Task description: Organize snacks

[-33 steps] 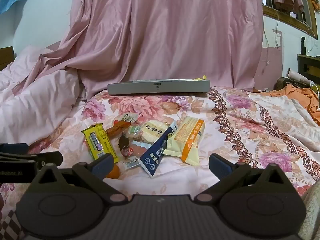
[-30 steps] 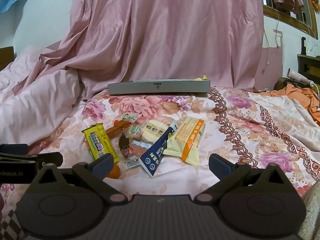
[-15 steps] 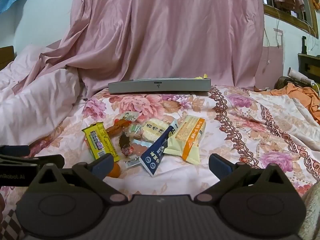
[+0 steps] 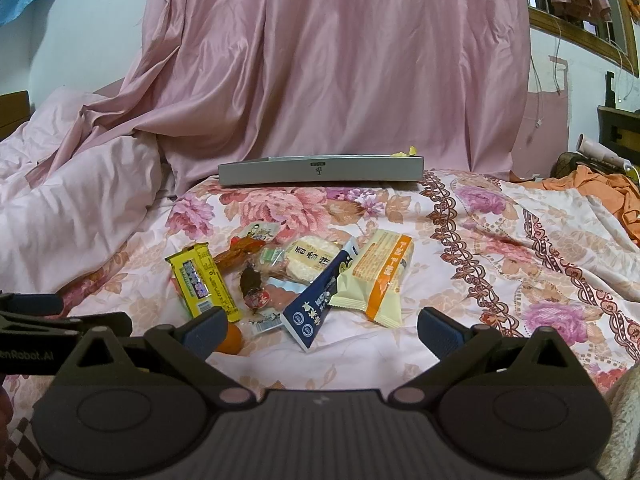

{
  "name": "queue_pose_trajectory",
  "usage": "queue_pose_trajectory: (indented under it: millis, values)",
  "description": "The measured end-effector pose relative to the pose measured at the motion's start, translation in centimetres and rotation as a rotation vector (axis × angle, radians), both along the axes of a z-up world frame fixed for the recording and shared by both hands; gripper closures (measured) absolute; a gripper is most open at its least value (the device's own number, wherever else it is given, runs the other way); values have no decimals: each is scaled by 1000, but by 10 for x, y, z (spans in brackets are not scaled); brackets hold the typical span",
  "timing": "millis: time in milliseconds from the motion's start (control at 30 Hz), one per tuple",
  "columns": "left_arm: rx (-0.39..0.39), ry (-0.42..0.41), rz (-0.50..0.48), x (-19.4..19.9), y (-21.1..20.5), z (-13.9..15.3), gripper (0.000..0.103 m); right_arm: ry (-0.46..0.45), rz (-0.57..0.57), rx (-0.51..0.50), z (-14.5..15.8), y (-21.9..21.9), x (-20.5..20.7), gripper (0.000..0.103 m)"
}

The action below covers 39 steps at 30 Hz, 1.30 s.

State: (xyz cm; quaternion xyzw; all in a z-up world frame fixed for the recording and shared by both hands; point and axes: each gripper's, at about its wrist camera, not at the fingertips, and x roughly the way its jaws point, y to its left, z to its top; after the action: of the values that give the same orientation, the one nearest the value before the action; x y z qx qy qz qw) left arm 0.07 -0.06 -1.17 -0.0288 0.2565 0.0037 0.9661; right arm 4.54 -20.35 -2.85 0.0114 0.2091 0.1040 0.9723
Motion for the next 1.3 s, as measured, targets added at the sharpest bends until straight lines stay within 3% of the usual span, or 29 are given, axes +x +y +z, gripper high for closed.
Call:
queue_pose_trajectory:
  millis: [1300]
  values:
    - [-19,73,3,7,0,-5,1,13,4,3,-3,0,1,0]
